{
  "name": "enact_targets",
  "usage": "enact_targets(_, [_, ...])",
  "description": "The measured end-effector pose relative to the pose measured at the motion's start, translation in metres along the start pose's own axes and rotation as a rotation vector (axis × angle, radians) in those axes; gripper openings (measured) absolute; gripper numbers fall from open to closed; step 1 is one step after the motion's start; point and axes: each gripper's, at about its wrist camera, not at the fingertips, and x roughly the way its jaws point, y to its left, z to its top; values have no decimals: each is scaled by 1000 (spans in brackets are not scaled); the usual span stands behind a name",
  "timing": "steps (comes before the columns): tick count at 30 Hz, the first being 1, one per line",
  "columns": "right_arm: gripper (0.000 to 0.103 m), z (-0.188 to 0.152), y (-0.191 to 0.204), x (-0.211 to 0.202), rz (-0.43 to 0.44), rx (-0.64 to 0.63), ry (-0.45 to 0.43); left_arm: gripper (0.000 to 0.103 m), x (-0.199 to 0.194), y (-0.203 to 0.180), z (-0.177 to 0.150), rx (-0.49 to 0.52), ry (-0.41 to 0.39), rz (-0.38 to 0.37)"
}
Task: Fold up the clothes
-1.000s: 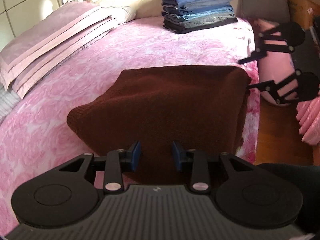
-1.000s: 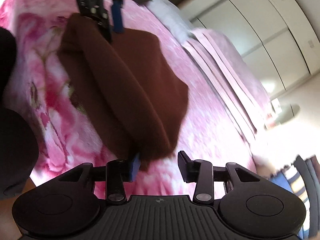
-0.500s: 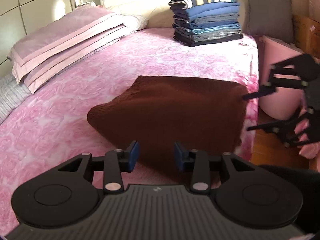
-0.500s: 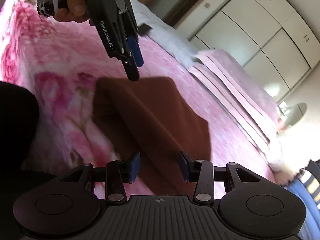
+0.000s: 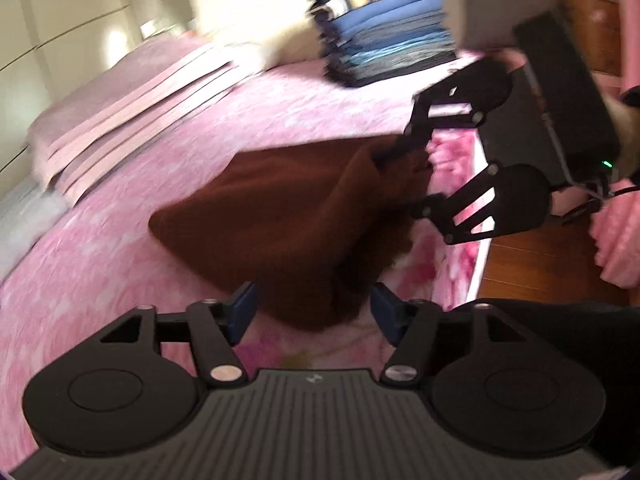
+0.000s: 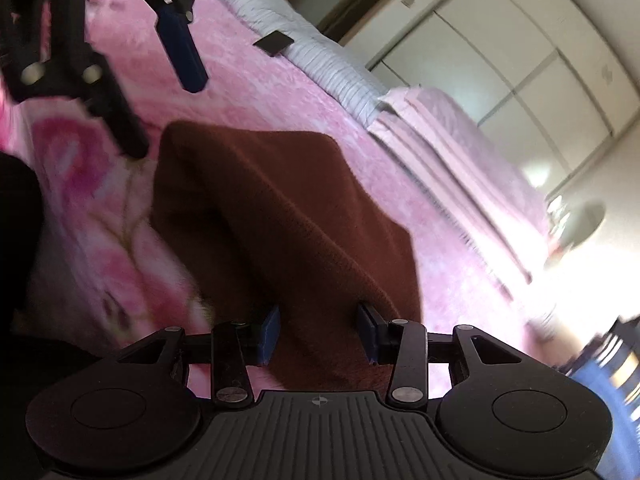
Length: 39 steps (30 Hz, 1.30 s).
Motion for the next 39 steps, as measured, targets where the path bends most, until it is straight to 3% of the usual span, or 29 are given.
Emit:
enact_targets(1, [60,0,4,2,-16,-43,-1,61,4,-4,1,-29,-4,29])
enact_targets(2, [64,-1,6,4,-32,-83,-3,63,6,-7,4,-61,-14,50])
enact_targets(8, [66,-4,-2,14,-36,-185,-8,66,34,-26,19,-192,-10,191])
enact_targets(9, [61,-5,-5,16,-14,-177,-6,66,37,-29,20,-190,-9,234])
enact_targets(10, [31,-7,-9,18,4,-160,-3,64,41,-33,21,-183,-8,283])
enact_targets(11, [15,-9,-12,18,13,-150,2,58,44,-35,21,-168,3,347])
enact_targets(14, [14,-16,-23,18,25,-111,9,58,44,-26,11,-161,53,404])
enact_targets(19, [14,-30,-31,16,21,-88,23,58,26,-23,-7,-99,113,384])
enact_targets(24, [14,-34,-20,20,40,-82,36,58,29,-15,-8,-144,135,353])
enact_targets(32, [14,-37,-15,15,14,-76,13,58,12,-16,-5,-109,92,261])
enact_targets(35, [29,-41,-9,0,-35,-78,14,58,-4,-12,0,-144,40,209])
enact_targets(37, [57,-46,-10,-5,-71,-68,17,58,-11,-6,7,-181,-10,187])
enact_targets(39, [64,-50,-12,-8,-93,-54,18,58,-14,1,14,-206,-57,177])
